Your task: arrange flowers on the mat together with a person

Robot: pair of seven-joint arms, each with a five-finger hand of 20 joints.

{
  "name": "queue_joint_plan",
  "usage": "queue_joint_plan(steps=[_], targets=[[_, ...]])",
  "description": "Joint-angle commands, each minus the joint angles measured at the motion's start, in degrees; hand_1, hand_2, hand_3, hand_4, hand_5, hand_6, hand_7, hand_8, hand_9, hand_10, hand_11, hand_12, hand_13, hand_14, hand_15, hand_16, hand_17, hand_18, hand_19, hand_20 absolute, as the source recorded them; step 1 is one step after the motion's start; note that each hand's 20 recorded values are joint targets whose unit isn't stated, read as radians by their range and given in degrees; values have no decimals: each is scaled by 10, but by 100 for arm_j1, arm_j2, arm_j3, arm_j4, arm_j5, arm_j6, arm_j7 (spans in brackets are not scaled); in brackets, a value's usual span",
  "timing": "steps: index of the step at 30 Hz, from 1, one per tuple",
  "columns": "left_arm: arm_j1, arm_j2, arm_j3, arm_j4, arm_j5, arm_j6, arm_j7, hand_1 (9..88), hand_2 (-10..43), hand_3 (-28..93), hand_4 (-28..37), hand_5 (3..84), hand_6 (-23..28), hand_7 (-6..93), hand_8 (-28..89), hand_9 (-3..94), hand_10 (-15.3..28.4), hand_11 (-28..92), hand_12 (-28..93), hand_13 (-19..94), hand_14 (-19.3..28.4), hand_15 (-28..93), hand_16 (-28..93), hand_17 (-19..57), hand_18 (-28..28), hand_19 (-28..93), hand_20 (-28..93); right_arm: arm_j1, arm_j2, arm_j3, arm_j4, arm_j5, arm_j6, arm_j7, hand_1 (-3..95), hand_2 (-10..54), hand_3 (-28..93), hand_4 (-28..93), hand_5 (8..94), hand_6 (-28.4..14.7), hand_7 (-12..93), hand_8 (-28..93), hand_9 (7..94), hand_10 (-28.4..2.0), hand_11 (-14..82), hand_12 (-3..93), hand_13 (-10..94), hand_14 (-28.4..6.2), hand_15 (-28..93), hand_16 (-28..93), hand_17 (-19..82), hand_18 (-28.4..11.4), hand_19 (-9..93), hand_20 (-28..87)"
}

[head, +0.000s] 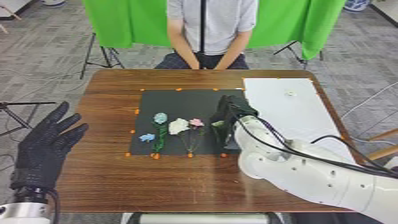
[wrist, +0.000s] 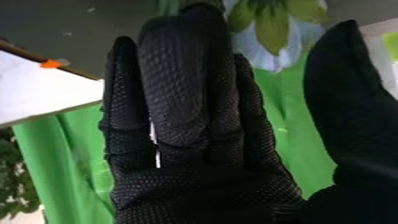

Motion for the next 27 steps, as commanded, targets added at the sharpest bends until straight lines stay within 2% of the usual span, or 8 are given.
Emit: queue_joint_plan(steps=[1, 7, 14, 21, 23, 25, 26, 27], targets=[[117, -64, 65, 1, 0, 26, 93, 216, 71, 758, -230, 313, 52, 98, -82, 290, 151, 187, 123, 194, 214, 438, -45, -96, 194, 388, 151, 259, 118, -54, -82, -222, 246, 82, 335, -90, 691, -224, 588, -19, 124, -114, 776, -140, 329, 195, 781, -76, 627, 184, 358, -204, 891, -48], [61, -122, 57, 0, 72, 1, 32, 215, 70, 759, -230, 312, 52, 98, -82, 291, 152, 190, 122, 193, 215, 438, -47, -96, 194, 389, 151, -230, 524, 848, -731, 370, 732, -232, 309, -64, 684, -221, 583, -24, 121, -113, 756, -152, 325, 191, 757, -92, 630, 178, 354, -213, 871, -58], [0, -332, -34, -18, 240, -78, -212, 213, 70, 757, -232, 310, 50, 98, -82, 283, 149, 178, 118, 191, 214, 436, -47, -96, 194, 388, 149, -1939, 939, 3064, -1651, 1545, 966, -1028, 262, -4, 672, -218, 567, -31, 121, -112, 685, -178, 241, 163, 666, -146, 565, 136, 319, -235, 814, -70], [-8, -445, -62, -1, 283, -96, -283, 205, 73, 750, -241, 308, 49, 97, -82, 275, 143, 169, 120, 188, 213, 428, -47, -97, 194, 376, 144, -3809, 950, 5213, -2095, 3134, 913, -1660, 246, 20, 673, -216, 550, -33, 120, -111, 631, -191, 187, 151, 615, -179, 532, 115, 282, -259, 781, -58], [32, -421, -52, 0, 247, -67, -216, 204, 73, 748, -244, 307, 48, 95, -82, 274, 143, 166, 120, 187, 212, 425, -46, -97, 193, 373, 143, -4199, 932, 5614, -2162, 3533, 989, -1784, 244, 23, 677, -216, 539, -34, 119, -111, 617, -195, 181, 150, 593, -187, 526, 110, 269, -261, 763, -55], [115, -321, -24, -1, 141, -9, -44, 200, 74, 746, -249, 306, 48, 93, -81, 272, 143, 163, 121, 187, 212, 421, -45, -98, 193, 369, 141, -4510, 961, 5894, -2200, 3823, 1004, -1961, 241, 25, 680, -217, 527, -36, 116, -110, 599, -201, 174, 149, 579, -193, 522, 107, 257, -264, 750, -53], [126, -333, -34, 1, 161, -26, -59, 199, 74, 745, -250, 306, 47, 93, -81, 272, 143, 162, 121, 186, 212, 420, -45, -98, 193, 367, 141, -4640, 971, 5981, -2217, 3984, 1100, -2086, 239, 25, 683, -217, 522, -39, 114, -109, 594, -201, 172, 149, 574, -194, 520, 105, 254, -263, 743, -51], [224, -223, -33, -9, 78, 33, 108, 198, 74, 745, -251, 306, 47, 93, -81, 271, 143, 162, 122, 185, 212, 418, -45, -99, 193, 366, 140, -4742, 969, 6042, -2228, 4105, 1191, -2241, 237, 26, 686, -217, 517, -39, 114, -108, 590, -201, 170, 148, 569, -197, 516, 103, 254, -259, 737, -50]])
